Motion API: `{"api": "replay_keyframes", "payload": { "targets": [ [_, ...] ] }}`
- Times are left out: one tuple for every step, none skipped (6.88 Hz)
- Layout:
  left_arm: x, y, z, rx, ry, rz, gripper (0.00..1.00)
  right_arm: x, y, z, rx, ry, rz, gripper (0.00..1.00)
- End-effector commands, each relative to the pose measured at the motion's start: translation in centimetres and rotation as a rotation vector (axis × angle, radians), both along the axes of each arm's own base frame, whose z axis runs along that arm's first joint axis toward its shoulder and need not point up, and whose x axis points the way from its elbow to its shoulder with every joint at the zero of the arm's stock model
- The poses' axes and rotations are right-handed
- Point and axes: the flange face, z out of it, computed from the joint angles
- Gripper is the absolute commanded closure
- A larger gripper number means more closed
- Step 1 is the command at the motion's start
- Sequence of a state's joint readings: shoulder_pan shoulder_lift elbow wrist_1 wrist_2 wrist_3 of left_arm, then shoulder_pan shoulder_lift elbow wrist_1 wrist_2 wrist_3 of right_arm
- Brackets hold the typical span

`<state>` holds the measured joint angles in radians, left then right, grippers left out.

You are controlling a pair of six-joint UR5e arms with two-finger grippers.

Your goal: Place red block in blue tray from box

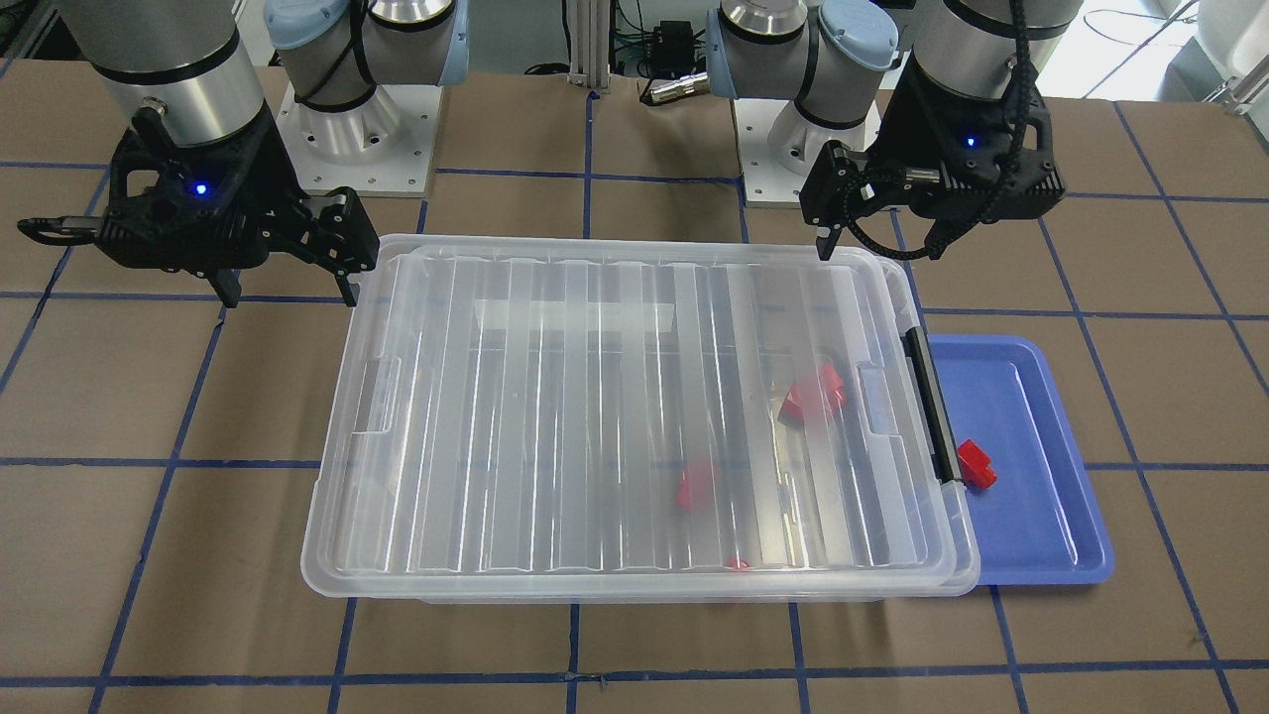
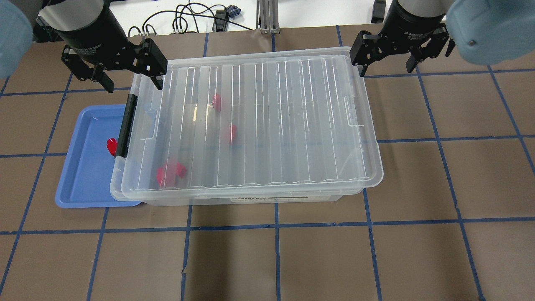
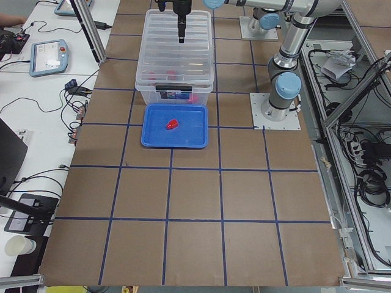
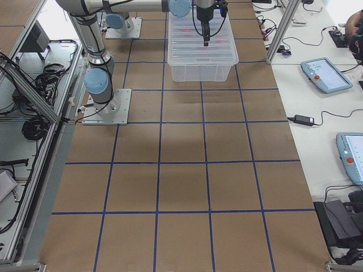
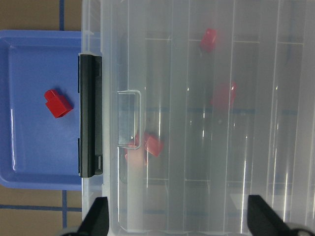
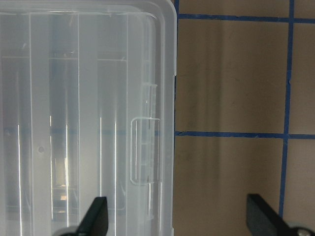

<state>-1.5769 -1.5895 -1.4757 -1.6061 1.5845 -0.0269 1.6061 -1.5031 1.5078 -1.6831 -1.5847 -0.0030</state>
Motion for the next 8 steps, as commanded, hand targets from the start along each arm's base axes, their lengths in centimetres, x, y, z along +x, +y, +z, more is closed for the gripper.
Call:
{"api": "replay_keyframes", "payload": {
  "targets": [
    [0.00,-0.07,-0.12,0.001,-0.016,-0.009,0.00,0.00,-0.04,-0.07,0.002,0.000,0.000,0.00],
    [0.06,-0.13,-0.20,0.003,-0.023,-0.032,0.00,0.00,0.00,0.02,-0.001,0.000,0.000,0.00],
    [0.06,-0.14,-0.12,0.002,-0.023,-0.032,0.00,0.00,-0.04,-0.07,0.002,0.000,0.000,0.00],
    [0.04,-0.24,-0.35,0.006,-0.021,-0.034,0.00,-0.09,-0.10,-0.23,0.005,0.002,-0.002,0.00],
    [0.04,-0.25,-0.34,0.005,-0.021,-0.034,0.00,-0.09,-0.04,-0.17,0.005,0.002,-0.002,0.00],
    [0.04,-0.25,-0.34,0.005,-0.021,-0.034,0.00,-0.14,-0.04,-0.17,0.004,0.006,-0.002,0.00],
    [0.04,-0.32,-0.40,0.005,-0.021,-0.034,0.00,-0.19,-0.03,-0.18,0.006,0.011,-0.003,0.00],
    [0.04,-0.32,-0.40,0.005,-0.021,-0.034,0.00,-0.19,-0.04,-0.17,0.004,0.011,-0.003,0.00]
  ]
}}
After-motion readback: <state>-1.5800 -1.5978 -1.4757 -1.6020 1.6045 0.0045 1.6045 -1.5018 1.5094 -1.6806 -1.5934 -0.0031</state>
